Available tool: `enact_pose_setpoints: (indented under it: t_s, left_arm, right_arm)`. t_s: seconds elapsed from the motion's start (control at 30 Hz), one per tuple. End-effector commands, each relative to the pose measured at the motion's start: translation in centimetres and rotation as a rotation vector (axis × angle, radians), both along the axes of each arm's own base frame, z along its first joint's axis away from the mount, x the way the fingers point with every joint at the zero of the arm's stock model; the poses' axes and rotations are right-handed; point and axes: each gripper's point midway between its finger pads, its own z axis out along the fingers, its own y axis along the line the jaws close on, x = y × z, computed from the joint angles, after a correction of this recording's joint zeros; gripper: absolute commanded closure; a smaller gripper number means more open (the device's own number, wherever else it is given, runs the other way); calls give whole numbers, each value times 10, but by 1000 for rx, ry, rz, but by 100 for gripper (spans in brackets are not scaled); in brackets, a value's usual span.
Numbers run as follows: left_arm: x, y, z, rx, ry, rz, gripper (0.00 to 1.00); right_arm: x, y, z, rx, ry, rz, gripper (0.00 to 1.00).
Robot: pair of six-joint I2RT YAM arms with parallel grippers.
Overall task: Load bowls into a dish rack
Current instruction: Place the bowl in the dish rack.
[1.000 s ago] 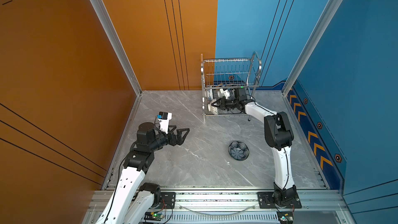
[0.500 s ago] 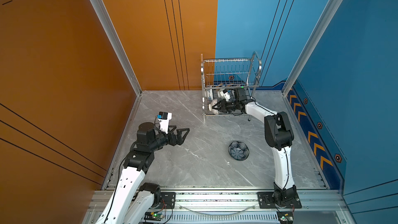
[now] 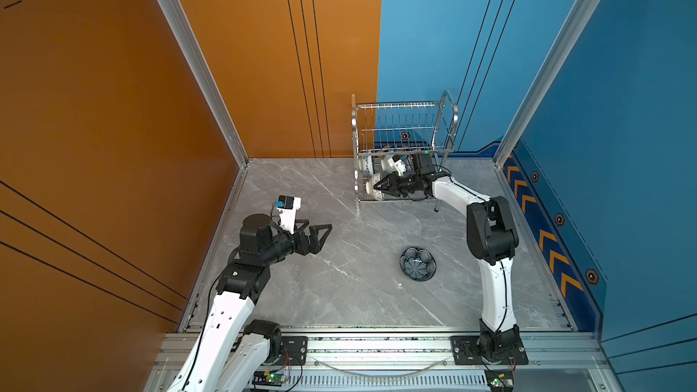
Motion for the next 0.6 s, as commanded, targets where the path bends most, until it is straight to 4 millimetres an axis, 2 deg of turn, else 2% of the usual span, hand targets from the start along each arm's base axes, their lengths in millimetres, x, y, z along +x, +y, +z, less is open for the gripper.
enact_pose_setpoints:
  t_s: [0.0, 0.57]
  left_arm:
    - [-3, -4, -5, -9, 10, -26, 2]
    - [-3, -4, -6, -9, 12, -25, 2]
  right_arm:
    - [-4, -8, 15, -16, -31, -9, 70]
    - [-6, -10, 20, -9, -34, -8, 70]
